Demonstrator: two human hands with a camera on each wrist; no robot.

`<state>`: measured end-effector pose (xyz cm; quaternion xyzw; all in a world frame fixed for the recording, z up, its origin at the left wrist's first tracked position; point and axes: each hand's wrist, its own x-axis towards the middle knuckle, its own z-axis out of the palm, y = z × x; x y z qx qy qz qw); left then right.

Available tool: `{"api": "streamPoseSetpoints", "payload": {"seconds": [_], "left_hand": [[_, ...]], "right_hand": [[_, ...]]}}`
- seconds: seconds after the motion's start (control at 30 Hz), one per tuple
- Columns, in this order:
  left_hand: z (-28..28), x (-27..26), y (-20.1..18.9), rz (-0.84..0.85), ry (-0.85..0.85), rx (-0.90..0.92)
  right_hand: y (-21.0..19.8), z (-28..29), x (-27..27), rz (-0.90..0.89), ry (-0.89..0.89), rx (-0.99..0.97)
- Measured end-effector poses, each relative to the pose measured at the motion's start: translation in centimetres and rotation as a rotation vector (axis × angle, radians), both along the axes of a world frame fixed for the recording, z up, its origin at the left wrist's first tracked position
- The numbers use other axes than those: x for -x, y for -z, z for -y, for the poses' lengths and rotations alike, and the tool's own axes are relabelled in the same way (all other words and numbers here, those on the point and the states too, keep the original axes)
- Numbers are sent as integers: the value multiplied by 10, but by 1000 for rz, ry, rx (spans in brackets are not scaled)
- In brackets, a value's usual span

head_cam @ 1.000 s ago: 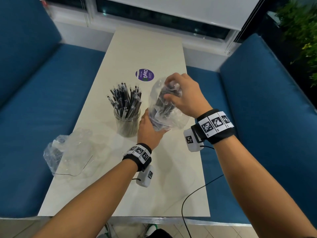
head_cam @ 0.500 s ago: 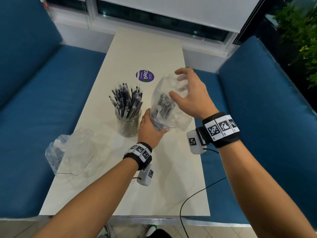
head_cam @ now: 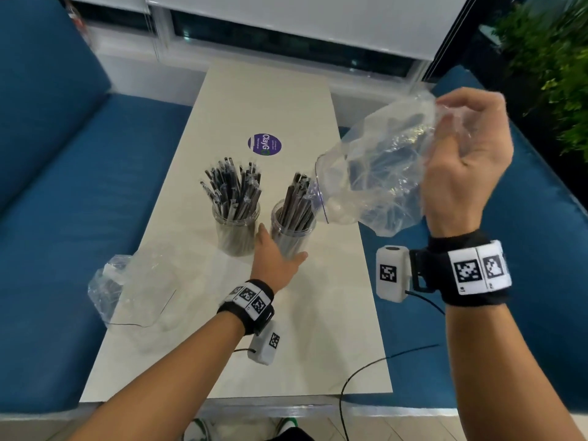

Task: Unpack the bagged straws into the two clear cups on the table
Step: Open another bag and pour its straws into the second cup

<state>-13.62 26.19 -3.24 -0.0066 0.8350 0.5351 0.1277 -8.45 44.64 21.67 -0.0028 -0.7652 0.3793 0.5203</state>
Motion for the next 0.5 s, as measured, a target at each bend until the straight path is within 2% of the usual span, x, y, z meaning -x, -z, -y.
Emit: {"api": "streamPoseSetpoints", "payload": {"seconds": [0.1, 0.2, 0.27, 0.4, 0.43, 0.5], "left_hand": [[11, -31, -1, -79, -90, -44], [24, -62, -16, -151, -207, -226], [31, -74, -29, -65, -169, -416], [32, -81, -48, 186, 93, -690], [34, -85, -51, 234, 119, -728], [32, -87, -54, 314, 88, -745]], "right_hand": [[16, -3, -21, 28, -48, 122], [46, 4, -41, 142, -64, 273], [71, 16, -51, 205, -55, 371], [131, 52, -57, 437, -7, 631], [142, 66, -63, 518, -52, 712], [163, 84, -68, 700, -260, 845]]}}
